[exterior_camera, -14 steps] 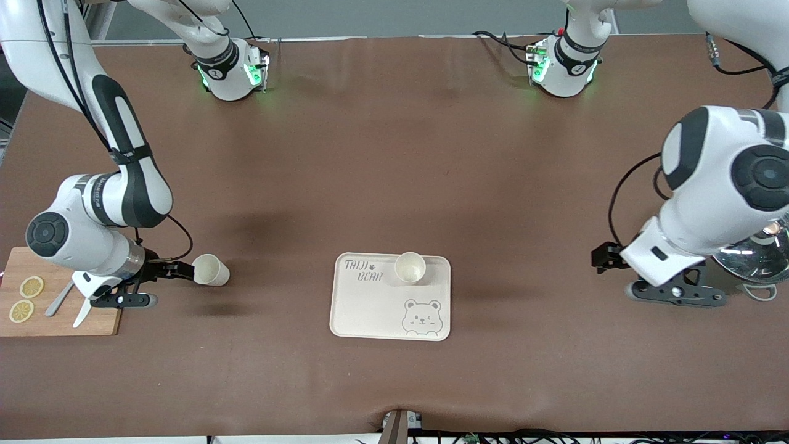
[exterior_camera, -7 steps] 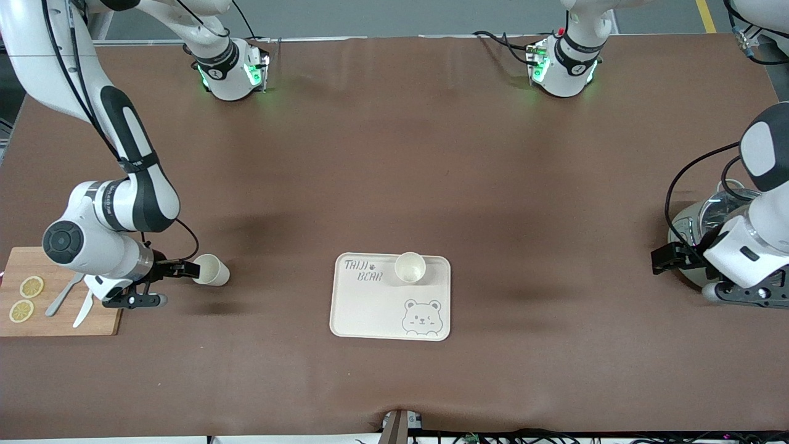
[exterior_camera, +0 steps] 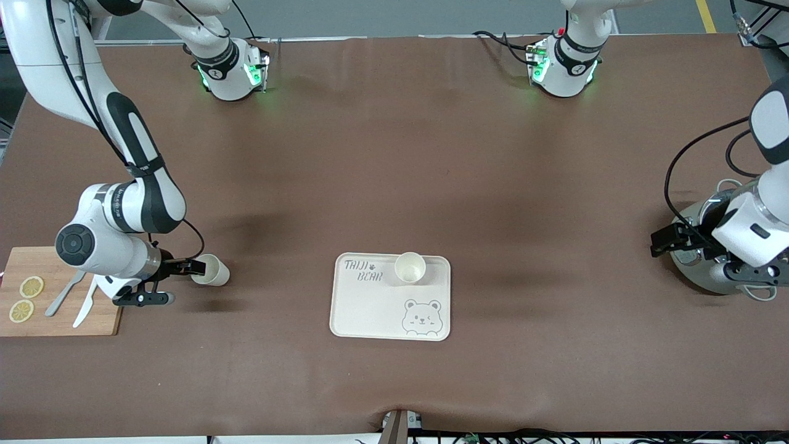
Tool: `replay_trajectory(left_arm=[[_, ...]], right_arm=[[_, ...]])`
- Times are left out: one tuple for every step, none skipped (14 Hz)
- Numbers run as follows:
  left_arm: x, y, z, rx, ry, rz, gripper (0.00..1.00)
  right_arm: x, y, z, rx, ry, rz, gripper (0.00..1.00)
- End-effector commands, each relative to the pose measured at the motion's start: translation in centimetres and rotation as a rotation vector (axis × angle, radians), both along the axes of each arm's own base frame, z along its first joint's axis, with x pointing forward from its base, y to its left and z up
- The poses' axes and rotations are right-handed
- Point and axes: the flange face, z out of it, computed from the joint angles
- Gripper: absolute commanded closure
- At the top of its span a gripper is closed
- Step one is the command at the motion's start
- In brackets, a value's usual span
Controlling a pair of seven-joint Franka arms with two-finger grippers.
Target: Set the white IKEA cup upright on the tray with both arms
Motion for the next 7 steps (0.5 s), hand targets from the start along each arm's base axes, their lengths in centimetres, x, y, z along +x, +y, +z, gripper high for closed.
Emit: replay_trajectory(left_arm=[[-2.9, -1.6, 2.9, 0.001, 0.021, 0.026, 0.0], [-3.6, -2.3, 3.7, 0.005, 0.027, 0.024, 0.0], [-4.3, -2.5, 4.7, 0.01, 0.028, 0.027, 0.0], [-4.8, -2.6, 5.3, 0.01, 0.029, 0.03, 0.0], [-5.4, -2.7, 6.2, 0.0, 0.026, 0.037, 0.0], [-5.9, -2.3, 6.6, -0.005, 0.026, 0.048, 0.0], [-6.6, -2.0, 7.1, -0.011, 0.021, 0.054, 0.0]], right_arm=[[0.1, 0.3, 0.1, -0.008, -0.01, 0.018, 0.0], [0.1, 0.4, 0.1, -0.008, -0.01, 0.018, 0.01], [0.1, 0.4, 0.1, -0.008, -0.01, 0.018, 0.12], [0.1, 0.4, 0.1, -0.008, -0.01, 0.016, 0.24], [0.1, 0.4, 0.2, -0.008, -0.011, 0.015, 0.33], [0.1, 0.9, 0.1, -0.008, -0.01, 0.019, 0.37], [0.1, 1.0, 0.2, -0.008, -0.011, 0.021, 0.42]])
